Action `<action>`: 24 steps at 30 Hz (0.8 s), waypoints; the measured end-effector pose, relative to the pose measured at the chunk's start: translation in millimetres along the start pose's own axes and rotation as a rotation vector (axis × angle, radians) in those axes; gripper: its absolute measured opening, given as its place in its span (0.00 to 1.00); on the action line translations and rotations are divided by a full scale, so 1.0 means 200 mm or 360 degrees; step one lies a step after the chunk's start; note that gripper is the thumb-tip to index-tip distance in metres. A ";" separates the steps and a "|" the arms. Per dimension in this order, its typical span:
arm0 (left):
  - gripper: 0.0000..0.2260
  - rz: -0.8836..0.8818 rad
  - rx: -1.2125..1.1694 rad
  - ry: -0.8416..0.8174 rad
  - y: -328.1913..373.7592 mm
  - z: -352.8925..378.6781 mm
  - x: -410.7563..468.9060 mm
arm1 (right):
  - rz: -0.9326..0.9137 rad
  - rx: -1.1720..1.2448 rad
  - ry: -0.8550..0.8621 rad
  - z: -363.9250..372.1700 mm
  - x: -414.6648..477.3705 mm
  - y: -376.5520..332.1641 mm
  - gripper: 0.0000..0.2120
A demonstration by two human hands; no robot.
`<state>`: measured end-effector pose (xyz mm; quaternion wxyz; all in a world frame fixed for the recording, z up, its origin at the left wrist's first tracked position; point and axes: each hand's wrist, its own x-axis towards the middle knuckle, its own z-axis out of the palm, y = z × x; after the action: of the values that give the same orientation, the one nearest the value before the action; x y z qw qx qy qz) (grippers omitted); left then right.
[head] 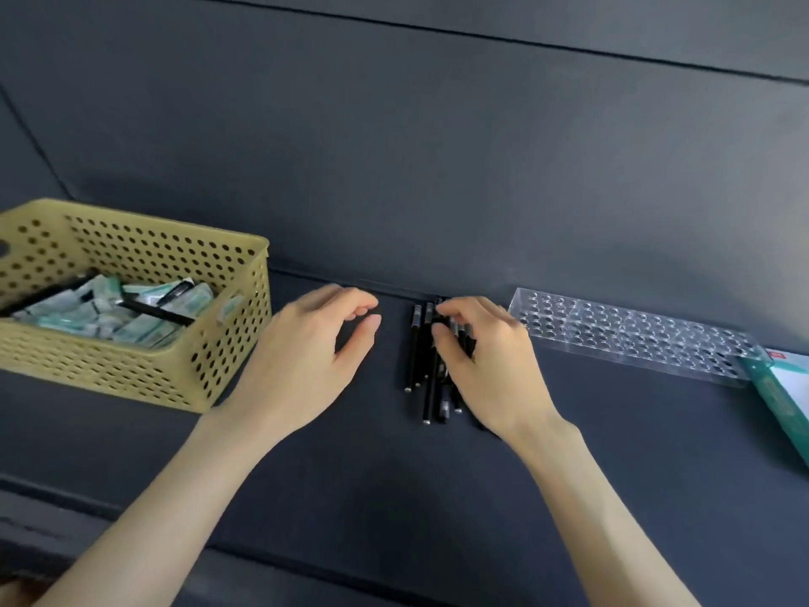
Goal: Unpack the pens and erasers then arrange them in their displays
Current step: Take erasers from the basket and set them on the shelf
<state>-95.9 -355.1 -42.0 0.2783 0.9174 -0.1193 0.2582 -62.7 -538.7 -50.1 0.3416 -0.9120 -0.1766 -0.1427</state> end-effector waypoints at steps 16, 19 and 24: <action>0.11 0.0027 0.0059 -0.0082 -0.80 -0.83 -0.13 | -0.0239 0.0113 0.0043 0.59 0.16 -0.93 0.09; 0.11 0.0002 0.0019 -0.0249 -0.93 -0.89 -0.09 | -0.0184 0.0113 -0.0060 0.67 0.21 -1.02 0.10; 0.10 -0.0057 -0.0034 -0.0456 -1.12 -0.93 -0.02 | -0.0188 -0.0002 -0.0294 0.75 0.33 -1.09 0.10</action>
<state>-94.2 -65.5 -13.2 0.2726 0.9439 -0.1442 0.1182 -74.8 -269.0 -9.7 0.3143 -0.9095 -0.2606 -0.0779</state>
